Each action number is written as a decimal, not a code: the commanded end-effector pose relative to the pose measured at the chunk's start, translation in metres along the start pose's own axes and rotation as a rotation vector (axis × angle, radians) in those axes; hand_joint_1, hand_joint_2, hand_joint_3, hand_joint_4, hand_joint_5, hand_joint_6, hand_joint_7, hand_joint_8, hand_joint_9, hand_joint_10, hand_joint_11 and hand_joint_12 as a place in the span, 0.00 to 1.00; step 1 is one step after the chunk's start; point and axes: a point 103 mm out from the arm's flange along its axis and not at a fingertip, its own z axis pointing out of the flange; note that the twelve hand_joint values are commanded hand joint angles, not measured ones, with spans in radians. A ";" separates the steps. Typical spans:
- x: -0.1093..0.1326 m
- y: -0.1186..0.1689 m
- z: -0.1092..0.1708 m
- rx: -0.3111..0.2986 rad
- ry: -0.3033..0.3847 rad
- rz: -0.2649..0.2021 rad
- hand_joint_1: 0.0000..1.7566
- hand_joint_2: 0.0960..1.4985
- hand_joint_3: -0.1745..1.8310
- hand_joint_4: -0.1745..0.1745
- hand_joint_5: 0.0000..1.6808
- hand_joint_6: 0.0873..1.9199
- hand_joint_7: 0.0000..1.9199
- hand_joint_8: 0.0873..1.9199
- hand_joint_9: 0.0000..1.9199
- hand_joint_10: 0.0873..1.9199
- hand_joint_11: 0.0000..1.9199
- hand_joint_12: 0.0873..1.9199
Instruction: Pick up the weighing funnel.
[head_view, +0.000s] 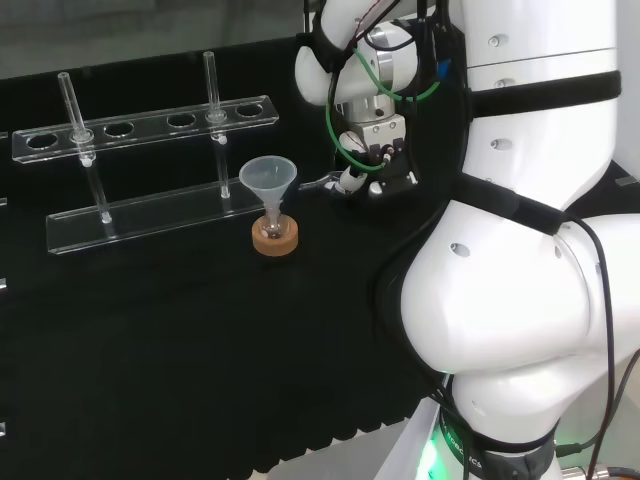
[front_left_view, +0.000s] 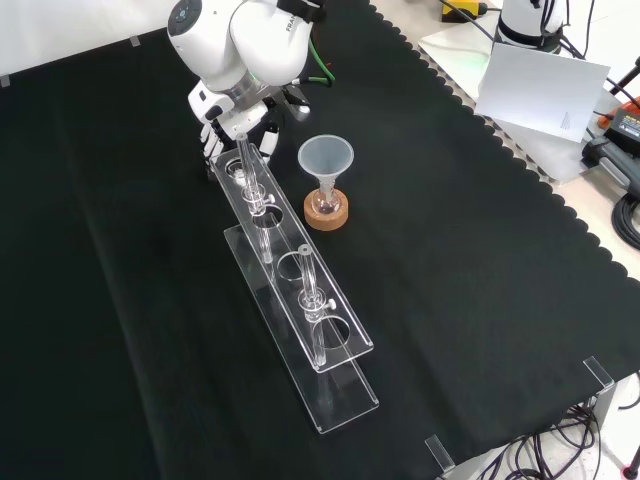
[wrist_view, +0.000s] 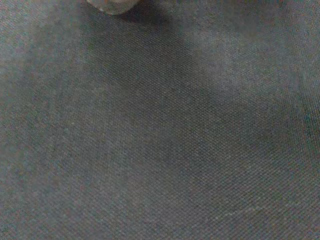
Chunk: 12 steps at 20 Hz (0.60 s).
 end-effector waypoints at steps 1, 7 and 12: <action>-0.002 0.002 -0.001 0.005 0.004 0.000 0.54 0.63 0.00 0.46 0.40 0.10 0.25 0.32 0.43 0.20 0.30 0.63; 0.001 0.004 0.000 0.013 0.005 -0.020 0.54 0.64 0.00 0.48 0.36 0.24 0.25 0.32 0.44 0.20 0.30 0.63; 0.001 0.004 0.000 0.018 0.011 -0.039 0.54 0.64 0.00 0.50 0.36 0.27 0.25 0.32 0.44 0.20 0.30 0.63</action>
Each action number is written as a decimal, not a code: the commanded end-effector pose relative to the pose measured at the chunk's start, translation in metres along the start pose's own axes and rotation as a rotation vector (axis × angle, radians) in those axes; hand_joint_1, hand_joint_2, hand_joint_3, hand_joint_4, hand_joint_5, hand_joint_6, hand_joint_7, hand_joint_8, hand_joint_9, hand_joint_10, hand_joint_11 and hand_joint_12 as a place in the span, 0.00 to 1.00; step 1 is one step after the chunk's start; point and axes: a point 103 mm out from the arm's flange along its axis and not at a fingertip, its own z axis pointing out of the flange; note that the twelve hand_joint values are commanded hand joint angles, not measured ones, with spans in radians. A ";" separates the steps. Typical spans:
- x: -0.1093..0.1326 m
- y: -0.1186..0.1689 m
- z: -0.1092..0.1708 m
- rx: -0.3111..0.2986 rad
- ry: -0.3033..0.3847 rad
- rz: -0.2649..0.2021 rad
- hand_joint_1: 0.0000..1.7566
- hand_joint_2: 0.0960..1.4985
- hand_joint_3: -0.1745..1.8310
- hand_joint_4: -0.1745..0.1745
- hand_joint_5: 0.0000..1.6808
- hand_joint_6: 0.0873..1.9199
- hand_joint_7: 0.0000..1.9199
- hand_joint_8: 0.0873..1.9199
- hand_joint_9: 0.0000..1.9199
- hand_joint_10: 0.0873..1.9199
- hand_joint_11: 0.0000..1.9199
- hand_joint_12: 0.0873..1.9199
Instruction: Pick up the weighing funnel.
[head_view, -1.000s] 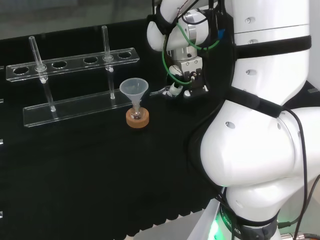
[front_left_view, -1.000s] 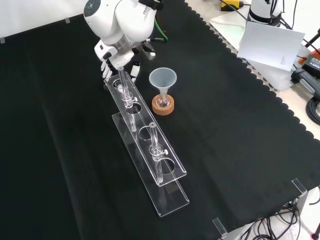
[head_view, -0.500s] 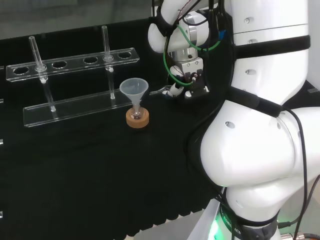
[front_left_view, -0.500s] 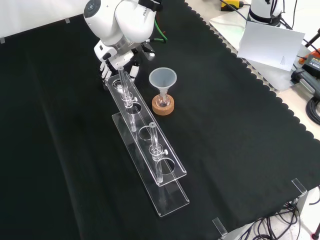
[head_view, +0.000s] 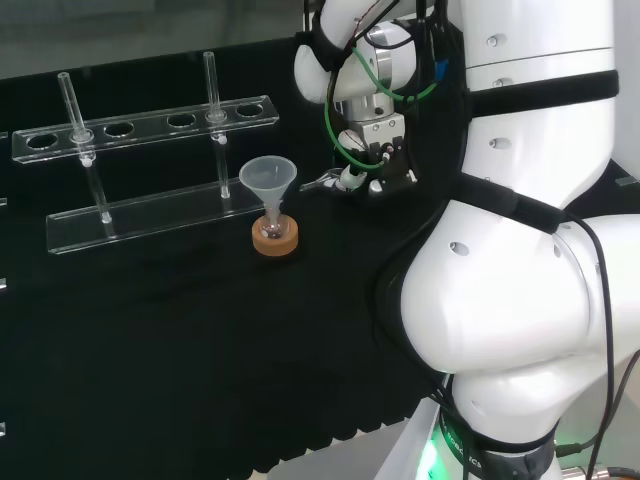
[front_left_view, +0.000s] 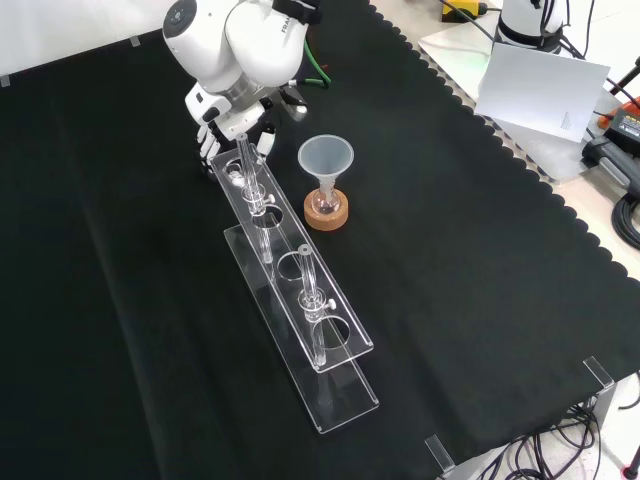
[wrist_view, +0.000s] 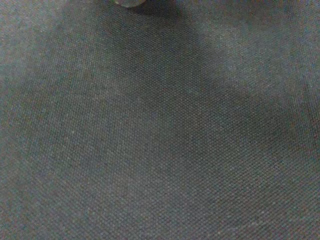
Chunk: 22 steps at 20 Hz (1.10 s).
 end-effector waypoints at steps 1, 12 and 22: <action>0.001 -0.001 0.000 0.013 0.003 -0.025 0.54 0.64 0.00 0.49 0.35 0.27 0.24 0.32 0.44 0.20 0.30 0.63; 0.016 0.001 0.002 0.044 -0.007 -0.038 0.54 0.62 0.00 0.42 0.26 0.25 0.22 0.31 0.42 0.19 0.28 0.63; 0.009 0.001 0.003 0.050 -0.007 -0.027 0.54 0.62 0.00 0.42 0.27 0.25 0.21 0.32 0.42 0.20 0.28 0.63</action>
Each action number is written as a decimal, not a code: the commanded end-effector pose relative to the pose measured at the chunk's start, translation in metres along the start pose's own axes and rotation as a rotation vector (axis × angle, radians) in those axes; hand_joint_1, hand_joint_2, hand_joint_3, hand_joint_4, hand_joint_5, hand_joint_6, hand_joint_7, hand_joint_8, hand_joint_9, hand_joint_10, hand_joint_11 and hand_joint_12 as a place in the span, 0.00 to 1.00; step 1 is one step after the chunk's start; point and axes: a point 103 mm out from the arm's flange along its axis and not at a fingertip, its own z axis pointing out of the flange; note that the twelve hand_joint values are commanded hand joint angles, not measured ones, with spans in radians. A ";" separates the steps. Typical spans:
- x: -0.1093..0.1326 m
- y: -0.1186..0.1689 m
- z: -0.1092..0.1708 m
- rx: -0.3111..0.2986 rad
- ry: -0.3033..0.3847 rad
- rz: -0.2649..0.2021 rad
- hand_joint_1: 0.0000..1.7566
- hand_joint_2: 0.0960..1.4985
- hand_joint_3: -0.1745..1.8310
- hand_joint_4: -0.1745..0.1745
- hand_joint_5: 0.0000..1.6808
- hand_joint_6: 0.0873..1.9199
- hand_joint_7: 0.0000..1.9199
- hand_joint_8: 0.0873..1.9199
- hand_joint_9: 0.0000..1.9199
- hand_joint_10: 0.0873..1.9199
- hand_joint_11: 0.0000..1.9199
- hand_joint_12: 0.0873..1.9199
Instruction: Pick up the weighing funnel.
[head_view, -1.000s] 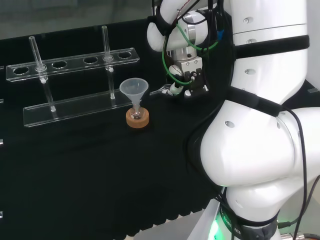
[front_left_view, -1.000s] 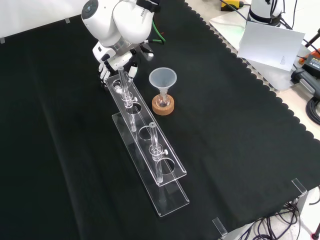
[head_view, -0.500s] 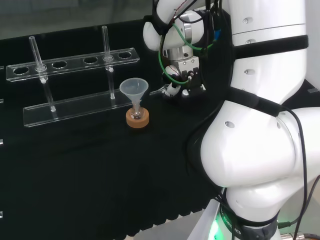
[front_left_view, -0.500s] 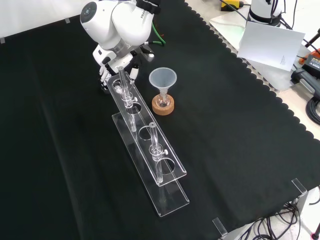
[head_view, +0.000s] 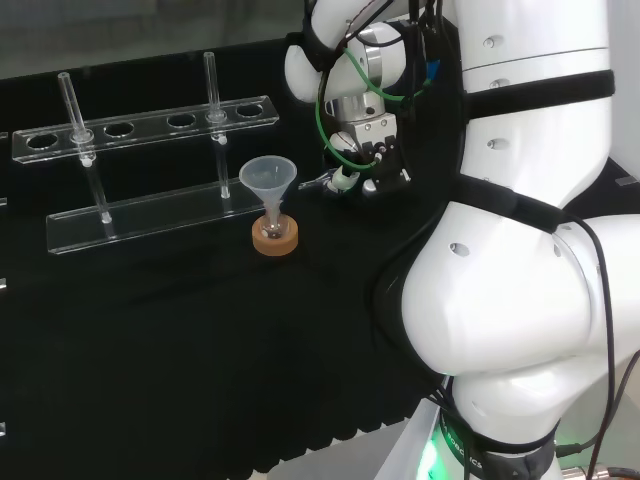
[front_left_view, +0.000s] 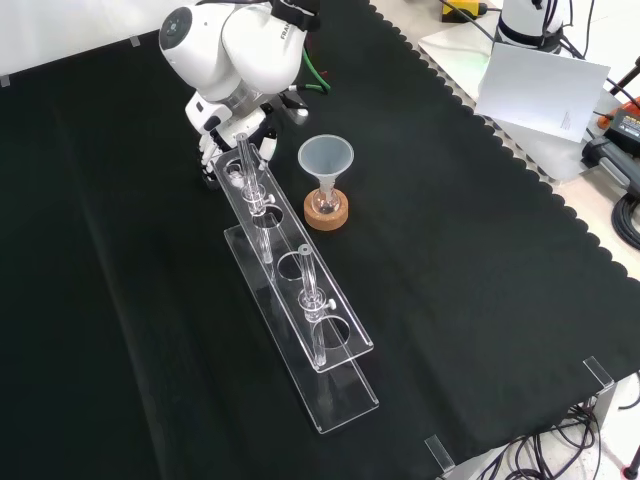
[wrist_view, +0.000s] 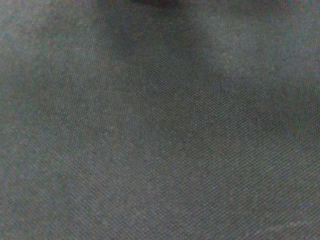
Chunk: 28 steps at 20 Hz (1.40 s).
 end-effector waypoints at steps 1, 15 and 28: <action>-0.004 -0.001 0.000 0.003 0.001 0.004 0.54 0.62 0.00 0.42 0.27 0.25 0.21 0.32 0.42 0.20 0.28 0.63; -0.011 -0.002 0.002 0.001 -0.009 0.017 0.55 0.66 0.01 0.73 0.54 0.35 0.22 0.32 0.42 0.21 0.28 0.64; -0.015 -0.012 -0.014 -0.025 0.017 0.039 0.64 0.67 0.00 1.00 0.81 0.16 0.29 0.28 0.48 0.16 0.35 0.58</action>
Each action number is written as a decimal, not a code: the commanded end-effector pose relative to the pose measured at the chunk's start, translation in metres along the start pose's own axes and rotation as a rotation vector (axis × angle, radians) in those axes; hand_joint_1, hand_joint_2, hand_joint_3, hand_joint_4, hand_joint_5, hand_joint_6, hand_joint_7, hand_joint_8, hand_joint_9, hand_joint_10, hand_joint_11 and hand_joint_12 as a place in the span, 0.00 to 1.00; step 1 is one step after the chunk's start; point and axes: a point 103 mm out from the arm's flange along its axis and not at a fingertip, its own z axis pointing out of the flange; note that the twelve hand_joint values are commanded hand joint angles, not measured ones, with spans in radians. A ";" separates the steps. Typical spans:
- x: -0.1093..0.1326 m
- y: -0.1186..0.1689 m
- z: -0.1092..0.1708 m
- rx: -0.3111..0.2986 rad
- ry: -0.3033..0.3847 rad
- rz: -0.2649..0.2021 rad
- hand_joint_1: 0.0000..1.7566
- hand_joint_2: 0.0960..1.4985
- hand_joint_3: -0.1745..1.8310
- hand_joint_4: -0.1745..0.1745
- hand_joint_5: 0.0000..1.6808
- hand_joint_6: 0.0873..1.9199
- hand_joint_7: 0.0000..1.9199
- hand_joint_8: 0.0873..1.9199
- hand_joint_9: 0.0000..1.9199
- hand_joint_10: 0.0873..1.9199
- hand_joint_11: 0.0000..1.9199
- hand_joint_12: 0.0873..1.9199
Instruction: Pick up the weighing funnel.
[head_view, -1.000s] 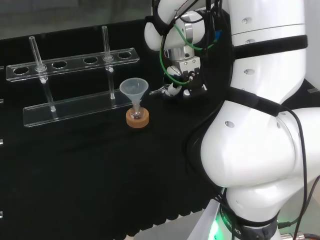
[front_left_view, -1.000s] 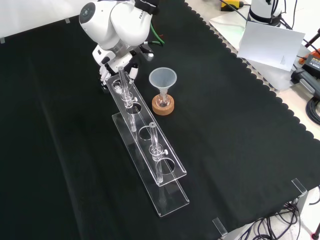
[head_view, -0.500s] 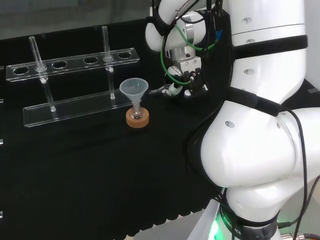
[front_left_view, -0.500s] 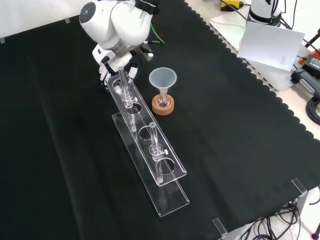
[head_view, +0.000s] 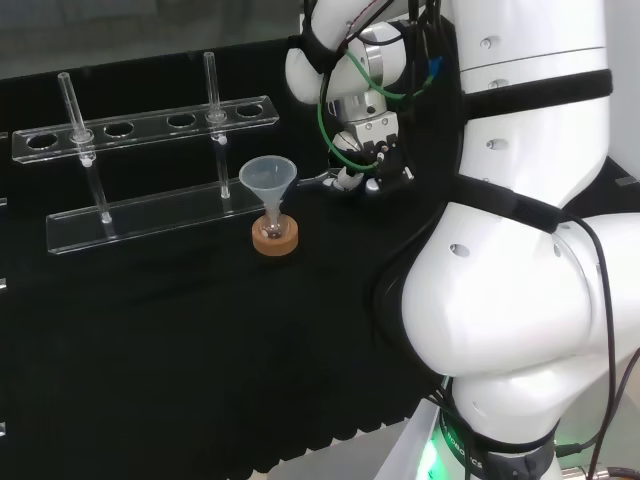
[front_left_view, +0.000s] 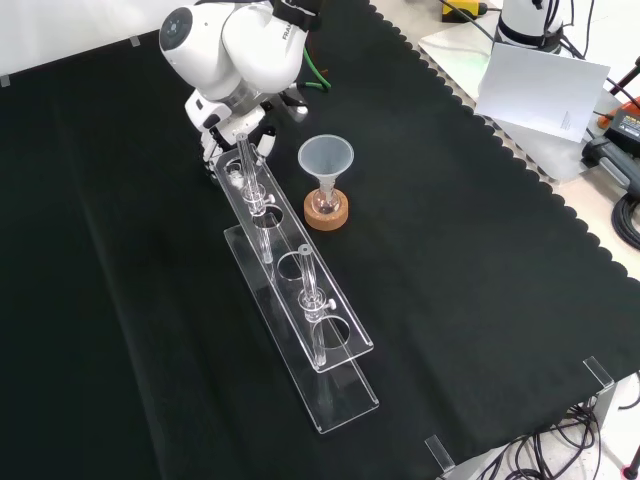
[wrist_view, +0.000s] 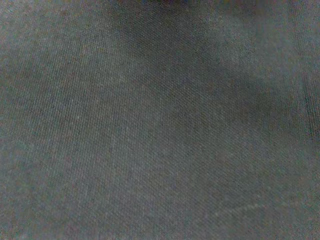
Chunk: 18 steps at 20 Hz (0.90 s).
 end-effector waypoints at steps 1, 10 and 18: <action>-0.008 -0.009 -0.013 -0.033 0.053 0.006 0.64 0.67 0.00 1.00 0.81 0.16 0.29 0.28 0.49 0.16 0.36 0.58; -0.019 -0.033 -0.038 -0.095 0.108 0.042 0.64 0.67 0.00 1.00 0.83 0.13 0.32 0.29 0.50 0.15 0.37 0.57; -0.034 -0.069 -0.069 -0.135 0.124 0.087 0.64 0.67 0.00 1.00 0.83 0.12 0.32 0.28 0.50 0.15 0.38 0.57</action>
